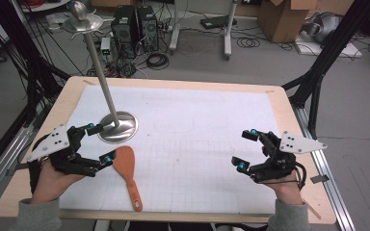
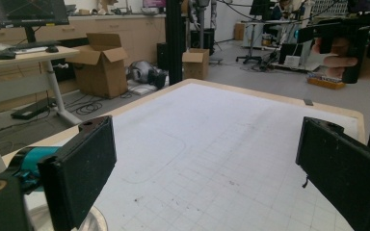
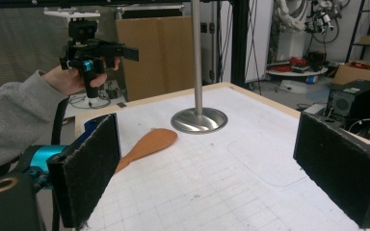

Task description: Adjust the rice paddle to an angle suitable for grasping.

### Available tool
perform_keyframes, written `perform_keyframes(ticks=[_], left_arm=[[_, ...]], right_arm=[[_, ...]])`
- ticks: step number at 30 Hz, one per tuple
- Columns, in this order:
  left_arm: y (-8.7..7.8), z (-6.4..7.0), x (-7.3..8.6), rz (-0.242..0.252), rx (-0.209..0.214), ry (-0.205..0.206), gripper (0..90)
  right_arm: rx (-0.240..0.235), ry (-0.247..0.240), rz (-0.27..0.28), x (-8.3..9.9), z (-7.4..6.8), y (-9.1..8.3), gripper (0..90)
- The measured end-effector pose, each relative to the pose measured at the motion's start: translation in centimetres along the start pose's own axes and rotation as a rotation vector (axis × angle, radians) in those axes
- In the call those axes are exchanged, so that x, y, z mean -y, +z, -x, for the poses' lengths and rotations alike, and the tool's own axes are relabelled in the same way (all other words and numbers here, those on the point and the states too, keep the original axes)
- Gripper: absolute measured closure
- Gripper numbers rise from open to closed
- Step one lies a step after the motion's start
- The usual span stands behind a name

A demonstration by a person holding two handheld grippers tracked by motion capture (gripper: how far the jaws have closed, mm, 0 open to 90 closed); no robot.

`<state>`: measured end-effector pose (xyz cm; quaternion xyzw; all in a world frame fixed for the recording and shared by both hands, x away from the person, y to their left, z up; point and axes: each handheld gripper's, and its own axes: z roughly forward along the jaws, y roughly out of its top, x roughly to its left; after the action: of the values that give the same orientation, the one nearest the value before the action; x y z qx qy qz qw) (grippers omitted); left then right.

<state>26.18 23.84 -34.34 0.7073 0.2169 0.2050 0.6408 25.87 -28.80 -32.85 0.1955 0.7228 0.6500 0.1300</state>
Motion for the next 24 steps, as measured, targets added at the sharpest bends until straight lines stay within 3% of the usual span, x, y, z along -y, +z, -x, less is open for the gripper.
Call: perform_keyframes(ticks=[3,11,19,24], left_arm=[[0.1,-0.1,0.2,-0.027,-0.004,-0.002,7.6],[0.3,-0.1,0.4,-0.069,0.034,0.009,13.4],[0.9,-0.4,1.2,-0.091,0.044,-0.006,25.2],[1.2,-0.5,1.8,-0.109,0.062,-0.028,39.8]], right_arm=[[-0.003,0.002,-0.007,0.0,-0.1,0.1,8.3],[-0.007,-0.002,-0.014,0.1,-0.2,0.3,8.3],[-0.014,-0.015,-0.042,0.3,-0.2,0.3,8.3],[-0.014,-0.017,-0.044,0.3,-0.2,0.3,8.3]])
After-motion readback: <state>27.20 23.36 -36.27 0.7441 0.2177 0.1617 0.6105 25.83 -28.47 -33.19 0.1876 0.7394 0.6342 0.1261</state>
